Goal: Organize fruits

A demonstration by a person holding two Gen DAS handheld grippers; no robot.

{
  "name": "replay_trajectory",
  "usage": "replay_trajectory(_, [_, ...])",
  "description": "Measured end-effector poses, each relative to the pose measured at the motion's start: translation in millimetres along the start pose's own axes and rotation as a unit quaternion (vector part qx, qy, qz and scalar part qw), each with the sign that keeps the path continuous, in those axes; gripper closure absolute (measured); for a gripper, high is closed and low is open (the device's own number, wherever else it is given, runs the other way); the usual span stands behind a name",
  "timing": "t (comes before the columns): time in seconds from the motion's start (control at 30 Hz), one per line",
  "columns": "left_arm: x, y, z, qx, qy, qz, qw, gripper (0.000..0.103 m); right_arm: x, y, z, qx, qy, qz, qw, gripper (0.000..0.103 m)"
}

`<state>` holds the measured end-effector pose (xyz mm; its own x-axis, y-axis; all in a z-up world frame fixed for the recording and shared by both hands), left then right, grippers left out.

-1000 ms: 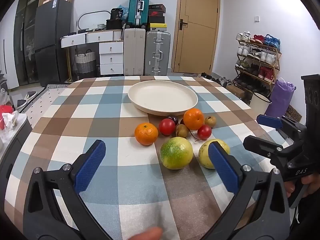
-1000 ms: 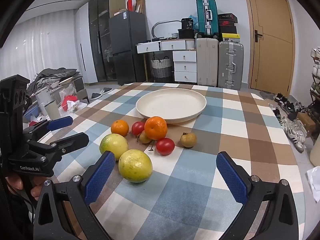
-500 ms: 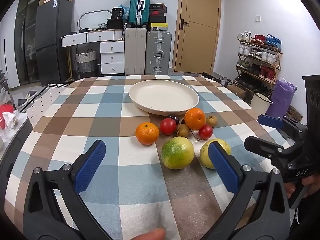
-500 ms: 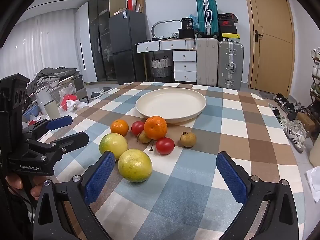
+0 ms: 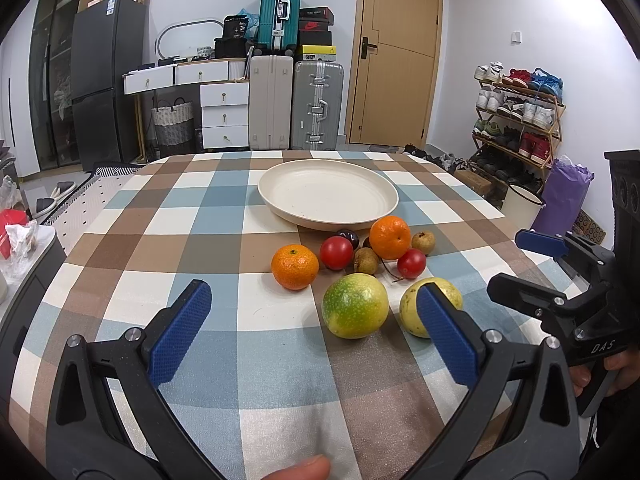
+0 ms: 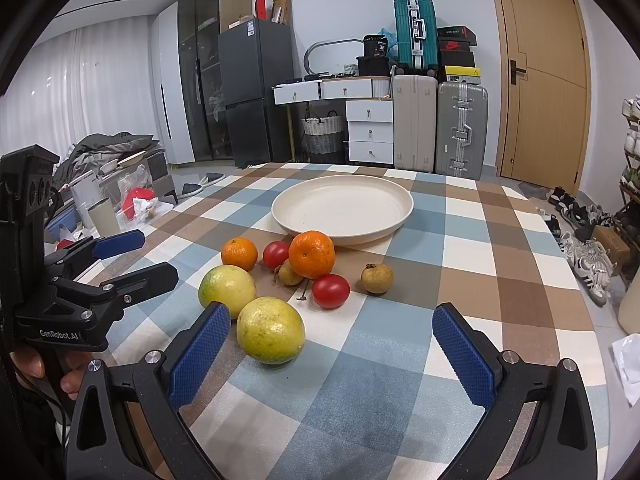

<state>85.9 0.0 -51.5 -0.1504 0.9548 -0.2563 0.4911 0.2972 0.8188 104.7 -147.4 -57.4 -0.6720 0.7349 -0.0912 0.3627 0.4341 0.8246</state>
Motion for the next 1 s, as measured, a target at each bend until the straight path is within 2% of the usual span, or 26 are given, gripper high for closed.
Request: replay_trajectory(1.0, [0.1,-0.1,0.0,0.001,0.001,0.0,1.0,0.001,1.8,-0.6,0.8,0.002,0.002,-0.001,1.0,0.0])
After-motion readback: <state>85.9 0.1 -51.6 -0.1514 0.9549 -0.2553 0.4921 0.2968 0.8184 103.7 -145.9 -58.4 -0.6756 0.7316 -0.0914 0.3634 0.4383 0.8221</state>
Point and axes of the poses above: each gripper's, at about its wrist camera, not at the fingertips, and z roughly the way its jaws point, x to its left, y to its top, the point moved 10 cm from there along z, roughly the way its jaws point, and after that the axes turned 12 degrees about -z, right-handed, at the moved point
